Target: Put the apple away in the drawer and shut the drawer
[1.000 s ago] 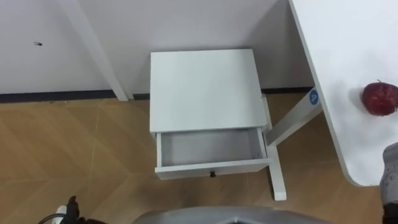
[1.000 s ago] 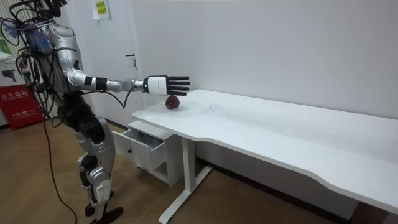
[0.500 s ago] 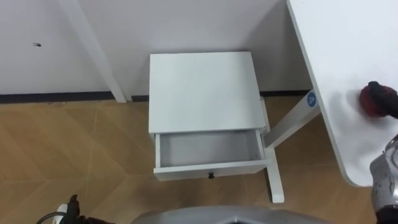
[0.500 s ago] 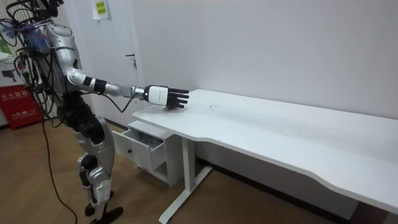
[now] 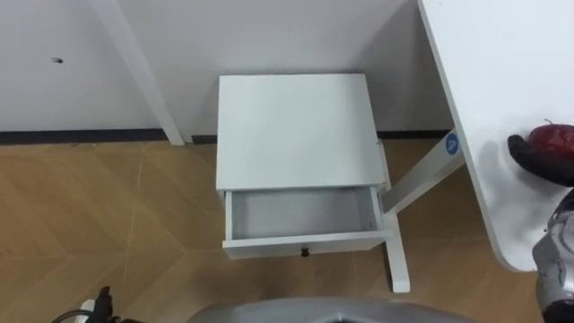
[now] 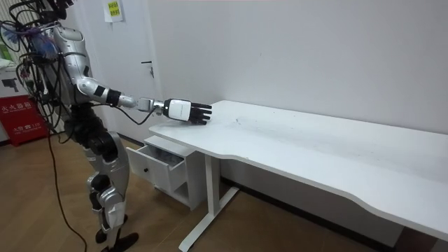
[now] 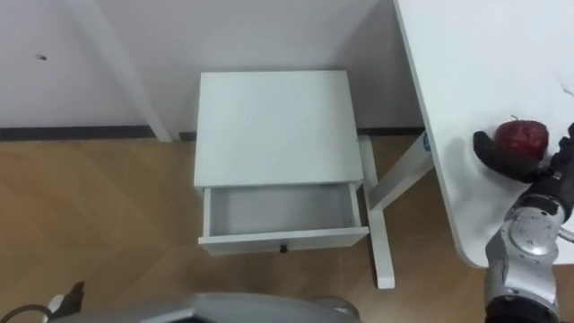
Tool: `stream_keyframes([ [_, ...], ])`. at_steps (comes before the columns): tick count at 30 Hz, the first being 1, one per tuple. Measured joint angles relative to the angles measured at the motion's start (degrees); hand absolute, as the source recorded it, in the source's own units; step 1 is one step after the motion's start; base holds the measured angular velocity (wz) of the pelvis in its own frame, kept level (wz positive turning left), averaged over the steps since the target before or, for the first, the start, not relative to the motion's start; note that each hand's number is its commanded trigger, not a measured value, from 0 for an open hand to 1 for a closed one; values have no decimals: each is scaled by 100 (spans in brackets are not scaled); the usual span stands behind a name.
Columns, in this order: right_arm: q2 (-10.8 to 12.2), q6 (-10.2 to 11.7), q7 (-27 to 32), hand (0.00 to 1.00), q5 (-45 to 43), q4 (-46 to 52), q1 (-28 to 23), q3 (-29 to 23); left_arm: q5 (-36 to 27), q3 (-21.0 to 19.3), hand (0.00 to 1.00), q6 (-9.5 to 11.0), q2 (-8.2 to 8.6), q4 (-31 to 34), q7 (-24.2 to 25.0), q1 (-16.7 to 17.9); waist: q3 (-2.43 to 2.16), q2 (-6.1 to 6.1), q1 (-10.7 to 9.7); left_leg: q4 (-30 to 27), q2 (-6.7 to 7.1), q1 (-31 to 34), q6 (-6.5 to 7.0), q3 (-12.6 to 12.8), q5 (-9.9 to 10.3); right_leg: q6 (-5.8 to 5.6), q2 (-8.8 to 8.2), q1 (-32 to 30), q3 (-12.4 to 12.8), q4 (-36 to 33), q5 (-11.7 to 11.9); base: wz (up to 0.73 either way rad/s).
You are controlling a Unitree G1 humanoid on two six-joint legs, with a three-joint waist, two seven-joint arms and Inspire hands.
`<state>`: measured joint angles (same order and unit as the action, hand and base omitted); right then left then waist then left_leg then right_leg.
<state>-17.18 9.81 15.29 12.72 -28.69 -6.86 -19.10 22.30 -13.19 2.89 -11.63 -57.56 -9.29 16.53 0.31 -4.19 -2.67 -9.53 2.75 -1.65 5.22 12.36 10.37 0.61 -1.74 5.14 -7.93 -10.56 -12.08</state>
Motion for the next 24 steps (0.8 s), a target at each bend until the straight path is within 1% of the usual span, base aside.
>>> stream_keyframes([
  [3, -1, 0, -102, 0, -177, -2, -3, 4, 96, 0, 0, 3, -47, -1, 0, 2, 15, -29, 4, 0, 0, 2, 0, 0, 0, 0, 0, 1, -1, 0, 0, 0],
  [8, -55, 2, -272, 0, -589, -29, 1, 75, 96, 5, 0, 11, -55, -3, 0, -3, 14, -28, 0, -9, 1, 7, 1, 1, 1, 0, -4, -4, -17, -3, 0, 0],
  [10, -209, 8, -360, 0, -821, -186, 20, 228, 95, 29, 0, 12, -61, -12, 0, -2, 7, -17, 2, -17, 1, 17, 1, -2, 1, 0, -4, -3, -21, -5, 0, 0],
  [13, -307, 8, -434, 0, -912, -235, 22, 246, 96, 77, 0, 13, -69, -42, 0, 1, -11, 3, 3, -23, 1, 17, 1, -2, 1, 0, -5, 0, -44, -7, 0, 0],
  [14, -316, 8, -435, 22, -917, -238, 22, 246, 96, 94, 0, 13, -71, -44, 0, 3, -13, 5, 3, -24, 1, 16, 1, -2, 1, 0, -5, 2, -50, -7, 0, 0],
  [15, -324, 8, -441, 91, -932, -238, 22, 246, 97, 108, 0, 13, -72, -48, 0, 3, -13, 4, 7, -29, 0, 17, 1, -3, 1, 0, -7, 11, -69, -8, 0, 0],
  [16, -332, 7, -461, 100, -940, -238, 34, 246, 99, 109, 0, 13, -72, -52, 0, 0, -14, 0, 8, -30, 0, 20, 1, -5, 0, 0, -8, 11, -93, -10, 0, 0],
  [20, -371, 7, -550, 100, -1076, -237, 135, 246, 99, 109, 0, 14, -73, -53, 1, 2, -21, -24, 6, -45, -1, 45, 2, -5, 0, 0, -10, 7, -103, -12, 0, 0],
  [24, -387, 7, -603, 100, -1097, -237, 176, 246, 99, 110, 0, 19, -90, -53, 3, -4, -13, -101, 8, -88, -1, 102, 3, -40, 1, 0, -14, -1, -160, -11, 0, 5],
])
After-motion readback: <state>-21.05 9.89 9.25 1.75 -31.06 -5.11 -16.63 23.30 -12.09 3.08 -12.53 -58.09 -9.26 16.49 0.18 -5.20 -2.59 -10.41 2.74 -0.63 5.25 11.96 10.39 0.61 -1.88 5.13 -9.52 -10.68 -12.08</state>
